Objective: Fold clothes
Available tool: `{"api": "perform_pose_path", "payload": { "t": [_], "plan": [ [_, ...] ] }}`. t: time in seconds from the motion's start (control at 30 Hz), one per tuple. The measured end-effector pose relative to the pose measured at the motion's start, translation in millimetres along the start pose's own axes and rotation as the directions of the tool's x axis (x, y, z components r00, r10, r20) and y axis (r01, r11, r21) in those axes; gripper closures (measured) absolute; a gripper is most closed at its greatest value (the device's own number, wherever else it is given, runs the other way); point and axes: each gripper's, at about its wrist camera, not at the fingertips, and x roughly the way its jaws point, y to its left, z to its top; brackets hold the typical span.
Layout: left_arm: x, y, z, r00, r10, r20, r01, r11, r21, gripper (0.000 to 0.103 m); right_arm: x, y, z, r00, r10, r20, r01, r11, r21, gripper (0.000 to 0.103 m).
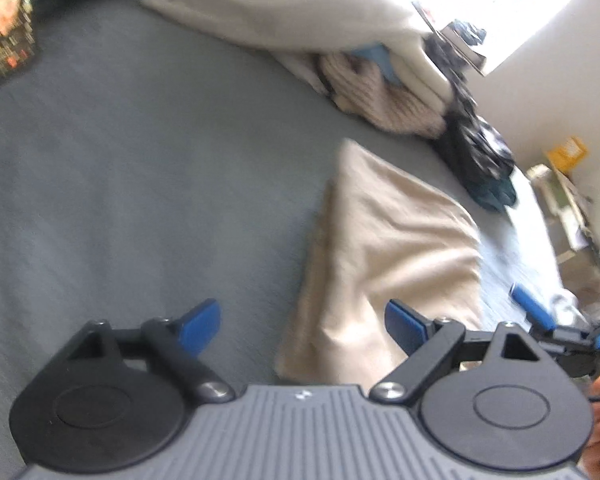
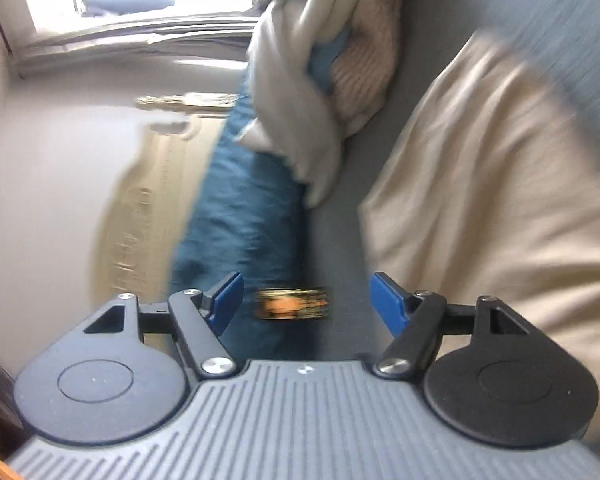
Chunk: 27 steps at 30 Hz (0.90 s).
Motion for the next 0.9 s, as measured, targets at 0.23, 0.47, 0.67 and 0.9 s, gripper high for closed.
{"api": "perform_pose_path", "payload": {
  "t": [0.23, 0.47, 0.67, 0.9],
  "plan": [
    [18.0, -5.2, -18.1, 0.991, -0.009, -0.133, 0.006, 1.0, -0.025, 0.04, -50.7, 18.8, -58.8, 0.883, -0.469, 0.015, 0.392, 0.721, -0.572, 0.033],
    [32.3, -20.7, -13.7, 0.983, 0.024, -0.18, -0.026, 1.0, -0.007, 0.078, -2.7, 31.8, -125.3, 0.812, -0.578, 0.076, 0.311, 0.319, -0.895, 0.034],
    [19.1, -46.4, -6.5, 0.988, 0.077, -0.134, -0.064, 0.993, 0.098, 0.093, 41.8, 25.8, -148.5, 0.745, -0.653, 0.136, 0.201, 0.026, -0.979, 0.06],
    [6.5, -39.7, 2.5, 0.996, 0.039, -0.075, -0.027, 0.987, 0.161, 0.093, 30.2, 41.4, -135.7, 0.806, -0.582, 0.103, 0.227, 0.145, -0.963, 0.091]
  ]
}}
